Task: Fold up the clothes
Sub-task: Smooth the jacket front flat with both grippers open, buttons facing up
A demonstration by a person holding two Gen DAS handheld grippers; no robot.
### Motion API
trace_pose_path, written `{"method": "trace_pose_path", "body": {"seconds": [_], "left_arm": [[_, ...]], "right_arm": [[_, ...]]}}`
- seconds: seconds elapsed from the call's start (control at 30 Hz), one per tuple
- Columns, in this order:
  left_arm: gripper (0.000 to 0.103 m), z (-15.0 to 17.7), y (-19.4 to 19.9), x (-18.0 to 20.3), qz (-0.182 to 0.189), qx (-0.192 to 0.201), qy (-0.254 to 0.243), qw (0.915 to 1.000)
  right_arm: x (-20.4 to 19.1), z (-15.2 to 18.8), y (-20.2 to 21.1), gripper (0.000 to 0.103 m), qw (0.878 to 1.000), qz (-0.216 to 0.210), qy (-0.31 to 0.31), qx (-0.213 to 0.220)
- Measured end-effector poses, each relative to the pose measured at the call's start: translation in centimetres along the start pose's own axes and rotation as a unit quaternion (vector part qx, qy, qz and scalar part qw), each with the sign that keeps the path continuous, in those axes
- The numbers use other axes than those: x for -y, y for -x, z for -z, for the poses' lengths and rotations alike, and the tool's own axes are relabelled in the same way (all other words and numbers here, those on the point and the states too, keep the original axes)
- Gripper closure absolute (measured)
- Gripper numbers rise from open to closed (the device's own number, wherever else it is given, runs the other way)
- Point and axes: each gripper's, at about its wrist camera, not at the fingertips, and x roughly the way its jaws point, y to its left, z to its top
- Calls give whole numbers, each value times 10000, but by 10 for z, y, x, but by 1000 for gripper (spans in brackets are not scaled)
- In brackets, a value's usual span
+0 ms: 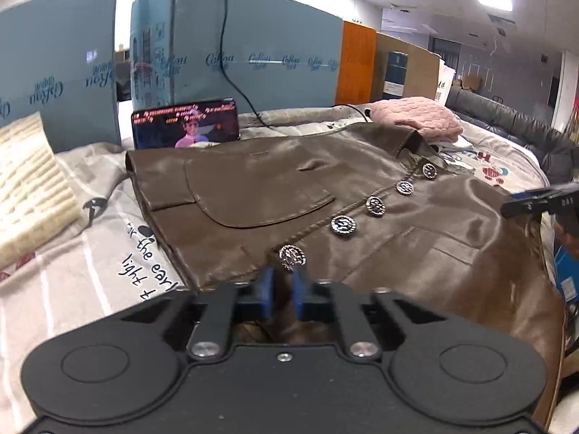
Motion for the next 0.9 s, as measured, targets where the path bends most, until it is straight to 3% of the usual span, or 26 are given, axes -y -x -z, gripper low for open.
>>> {"method": "trace_pose_path", "body": {"seconds": [0.1,0.27,0.47,0.6,0.7,0.73,0.77,0.83,0.9], "left_arm": [[98,-2,16,1,-218,122,-15,9997],[97,-1,20,-6,-447,-59,19,9990],[92,4,6,2,-823,-346,-315,9955],[91,3,10,3,-966,-352,-327,9942],[71,2,15,5,-1187,-161,-313,9923],[51,2,18,6,-1285,-45,-294,9913],[34,2,23,8,-1194,99,-282,9924],[21,3,35,12,-922,399,-262,9946],[9,8,42,23,-630,439,-555,9955]], "right_arm": [[2,-3,6,15,9999,-63,-24,112],[8,-8,17,14,9990,-187,-148,389],[10,-3,7,14,9995,300,-45,96],[16,-2,12,14,9990,373,-86,224],[10,-5,13,14,9981,444,-54,414],[6,-7,12,14,9977,501,31,455],[0,-8,10,14,9971,583,200,458],[-11,-9,5,14,9951,662,561,476],[-20,-9,-2,14,9935,671,787,467]]}}
